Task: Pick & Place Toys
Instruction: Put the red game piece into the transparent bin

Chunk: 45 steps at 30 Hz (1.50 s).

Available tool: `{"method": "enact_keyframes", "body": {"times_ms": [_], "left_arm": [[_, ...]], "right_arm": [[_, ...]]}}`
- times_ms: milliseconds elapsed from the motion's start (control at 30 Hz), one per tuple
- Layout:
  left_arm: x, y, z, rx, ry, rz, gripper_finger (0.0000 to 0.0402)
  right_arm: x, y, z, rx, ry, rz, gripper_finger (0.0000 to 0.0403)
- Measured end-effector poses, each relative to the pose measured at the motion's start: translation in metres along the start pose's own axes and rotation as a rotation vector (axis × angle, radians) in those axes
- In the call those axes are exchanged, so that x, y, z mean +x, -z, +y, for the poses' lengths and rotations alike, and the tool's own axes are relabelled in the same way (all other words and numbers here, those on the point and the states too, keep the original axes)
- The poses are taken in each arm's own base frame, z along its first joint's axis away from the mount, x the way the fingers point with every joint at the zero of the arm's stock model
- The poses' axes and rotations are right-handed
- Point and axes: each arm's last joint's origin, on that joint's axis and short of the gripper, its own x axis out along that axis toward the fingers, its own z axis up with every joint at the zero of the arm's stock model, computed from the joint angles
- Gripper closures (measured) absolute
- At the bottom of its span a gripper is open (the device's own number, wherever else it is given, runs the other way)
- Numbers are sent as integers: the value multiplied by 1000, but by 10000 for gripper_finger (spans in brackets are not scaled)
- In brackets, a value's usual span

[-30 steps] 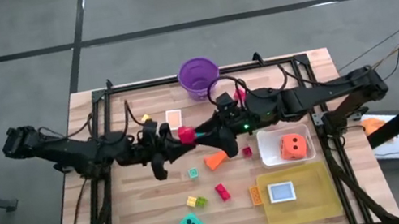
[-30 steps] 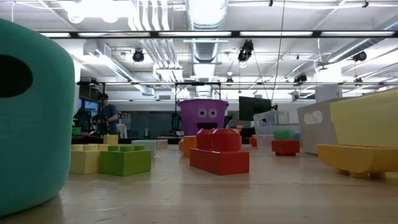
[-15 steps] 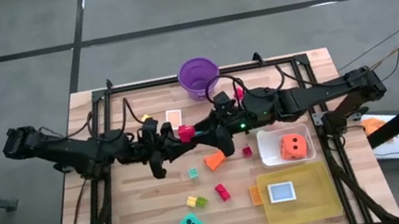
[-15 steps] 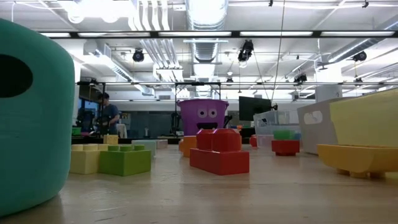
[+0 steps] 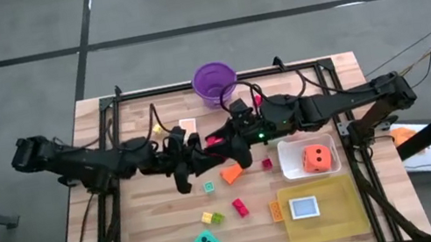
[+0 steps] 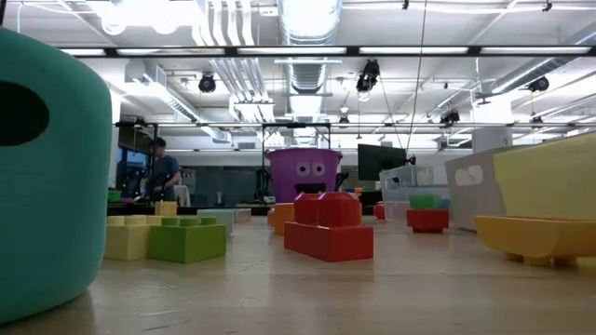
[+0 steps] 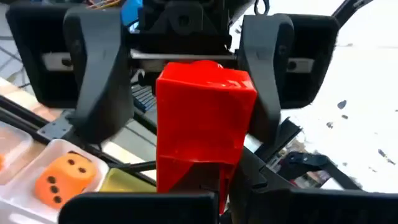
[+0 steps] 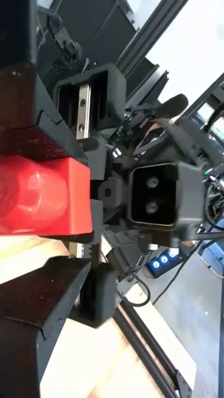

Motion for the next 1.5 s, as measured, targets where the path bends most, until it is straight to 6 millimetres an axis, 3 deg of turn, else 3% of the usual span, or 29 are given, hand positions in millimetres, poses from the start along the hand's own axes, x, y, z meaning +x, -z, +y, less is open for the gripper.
{"method": "enact_keyframes", "body": {"times_ms": [167,433,733,867,1267,1500], "left_arm": [[2,-5,1,21,-35,29,401],[2,-7,2,20,-41,24,401],[2,-8,3,1,-42,21,393],[2,-8,3,-15,-35,21,344],[2,-8,4,-79,-44,23,140],[-11,-10,13,-130,-181,98,78]], "right_arm": [[0,1,1,3,-1,5,172],[0,2,1,-22,-5,13,279],[-1,1,2,-37,-21,23,278],[-2,-2,4,-49,-34,20,278],[-5,-13,-7,-62,25,62,278],[-16,-30,-22,-76,96,66,278]]}}
